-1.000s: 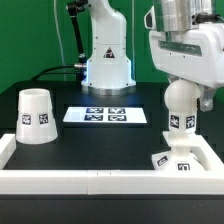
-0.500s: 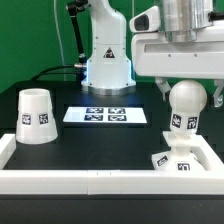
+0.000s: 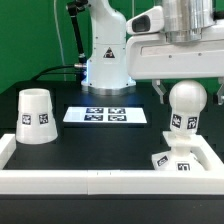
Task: Assemble lamp
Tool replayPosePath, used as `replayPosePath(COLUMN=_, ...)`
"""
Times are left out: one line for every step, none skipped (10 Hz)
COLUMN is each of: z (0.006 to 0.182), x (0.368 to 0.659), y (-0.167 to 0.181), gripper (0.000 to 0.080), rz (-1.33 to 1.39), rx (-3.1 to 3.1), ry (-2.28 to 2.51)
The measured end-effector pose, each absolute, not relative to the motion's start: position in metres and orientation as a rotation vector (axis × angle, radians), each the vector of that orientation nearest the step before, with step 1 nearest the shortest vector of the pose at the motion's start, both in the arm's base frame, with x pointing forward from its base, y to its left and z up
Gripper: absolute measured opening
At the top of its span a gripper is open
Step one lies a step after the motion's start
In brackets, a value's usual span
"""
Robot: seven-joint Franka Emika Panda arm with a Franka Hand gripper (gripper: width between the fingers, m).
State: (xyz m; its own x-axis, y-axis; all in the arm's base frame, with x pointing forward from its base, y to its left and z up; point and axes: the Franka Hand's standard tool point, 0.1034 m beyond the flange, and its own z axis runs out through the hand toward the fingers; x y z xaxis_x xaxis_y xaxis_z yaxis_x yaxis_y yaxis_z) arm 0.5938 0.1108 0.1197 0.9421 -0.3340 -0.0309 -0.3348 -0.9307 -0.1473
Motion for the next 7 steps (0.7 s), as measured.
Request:
replayPosePath(z=0.119, x=0.595, y=0.11, gripper=0.0699, rz=-0.029, rx=-3.011, ry=0.294)
replayPosePath(z=0.119, x=0.595, y=0.109, gripper=0.0699, rz=-0.052, rx=-3.04, ry=0.112)
replayPosePath(z=0.119, x=0.596, y=0.108, gripper=0.0699, rz=-0.07, rx=-3.047, ry=-0.037)
replayPosePath(z=0.119, x=0.597, y=0.106, gripper=0.0699, rz=-0.08, rx=-3.043, ry=-0.207)
replayPosePath(z=0.119, x=0.598, y=0.103, gripper=0.0699, rz=-0.09, rx=-3.03, ry=-0.391)
replayPosePath(z=0.118, x=0.598, y=0.1, gripper=0.0699, rz=-0.097, rx=-3.009, ry=-0.55)
replayPosePath(z=0.118, x=0.598, y=0.099, gripper=0.0699, rz=-0.101, rx=-2.985, ry=-0.691)
